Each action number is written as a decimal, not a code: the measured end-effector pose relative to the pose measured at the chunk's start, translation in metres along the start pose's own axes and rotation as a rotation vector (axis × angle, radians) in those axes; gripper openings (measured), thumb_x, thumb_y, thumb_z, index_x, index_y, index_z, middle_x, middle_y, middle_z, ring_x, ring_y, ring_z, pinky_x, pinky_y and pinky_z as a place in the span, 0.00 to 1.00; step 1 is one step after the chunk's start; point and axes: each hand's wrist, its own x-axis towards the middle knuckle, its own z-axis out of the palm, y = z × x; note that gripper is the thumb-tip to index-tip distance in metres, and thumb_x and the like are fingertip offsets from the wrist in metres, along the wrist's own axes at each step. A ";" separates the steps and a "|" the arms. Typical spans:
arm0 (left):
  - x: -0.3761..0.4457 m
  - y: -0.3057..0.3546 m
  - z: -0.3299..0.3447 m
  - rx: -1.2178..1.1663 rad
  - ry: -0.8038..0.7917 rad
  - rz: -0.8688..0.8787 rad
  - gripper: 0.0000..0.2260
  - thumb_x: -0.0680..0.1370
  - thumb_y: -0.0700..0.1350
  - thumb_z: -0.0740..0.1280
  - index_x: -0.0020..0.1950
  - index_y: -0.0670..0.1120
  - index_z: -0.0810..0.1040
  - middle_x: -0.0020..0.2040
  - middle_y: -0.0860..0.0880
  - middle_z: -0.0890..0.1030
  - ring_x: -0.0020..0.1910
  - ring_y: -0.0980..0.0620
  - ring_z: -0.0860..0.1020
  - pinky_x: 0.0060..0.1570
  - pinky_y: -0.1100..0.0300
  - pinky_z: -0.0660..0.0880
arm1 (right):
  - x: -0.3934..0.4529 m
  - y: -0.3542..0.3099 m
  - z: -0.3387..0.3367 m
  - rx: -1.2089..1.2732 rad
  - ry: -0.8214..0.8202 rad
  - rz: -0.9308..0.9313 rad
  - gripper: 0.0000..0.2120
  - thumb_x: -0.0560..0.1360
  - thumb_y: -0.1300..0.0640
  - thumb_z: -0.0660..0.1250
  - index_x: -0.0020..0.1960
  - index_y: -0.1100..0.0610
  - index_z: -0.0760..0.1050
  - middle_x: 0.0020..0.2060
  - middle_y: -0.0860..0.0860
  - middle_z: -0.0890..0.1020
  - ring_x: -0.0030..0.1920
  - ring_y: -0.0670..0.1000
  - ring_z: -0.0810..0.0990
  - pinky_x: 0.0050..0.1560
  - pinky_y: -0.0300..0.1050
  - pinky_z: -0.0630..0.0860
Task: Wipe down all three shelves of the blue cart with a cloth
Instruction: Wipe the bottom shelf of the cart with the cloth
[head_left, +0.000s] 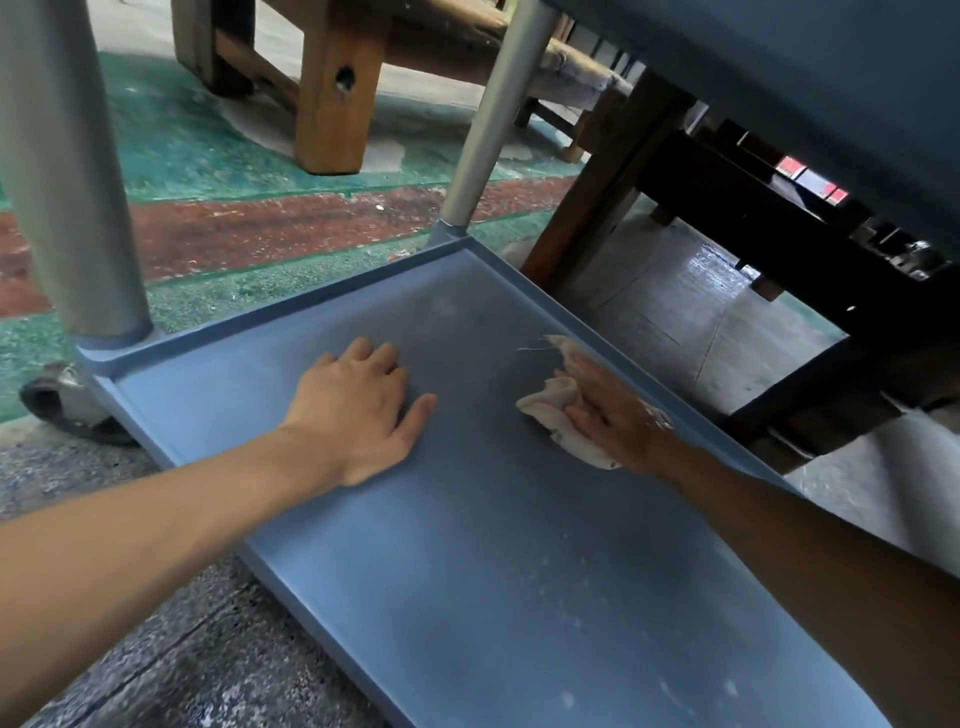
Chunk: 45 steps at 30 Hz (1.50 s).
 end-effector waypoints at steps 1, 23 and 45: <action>0.000 -0.001 -0.001 -0.007 -0.005 0.000 0.30 0.77 0.63 0.41 0.49 0.48 0.77 0.52 0.48 0.74 0.55 0.45 0.73 0.51 0.51 0.73 | -0.004 0.005 -0.001 0.053 -0.016 0.075 0.23 0.85 0.63 0.60 0.78 0.64 0.60 0.78 0.55 0.62 0.77 0.50 0.60 0.63 0.17 0.48; -0.002 0.025 0.005 0.069 -0.044 -0.125 0.19 0.77 0.56 0.55 0.56 0.44 0.75 0.57 0.44 0.73 0.59 0.41 0.71 0.49 0.51 0.69 | -0.070 -0.010 0.028 -0.266 0.164 0.792 0.38 0.80 0.33 0.44 0.70 0.62 0.72 0.67 0.67 0.75 0.67 0.69 0.73 0.69 0.65 0.69; -0.032 0.083 -0.010 -0.308 -0.200 0.379 0.07 0.76 0.47 0.61 0.44 0.49 0.78 0.45 0.53 0.77 0.58 0.50 0.71 0.53 0.52 0.75 | -0.221 -0.077 0.044 0.209 -0.238 -0.114 0.36 0.67 0.67 0.62 0.71 0.42 0.75 0.81 0.40 0.56 0.82 0.45 0.42 0.82 0.51 0.41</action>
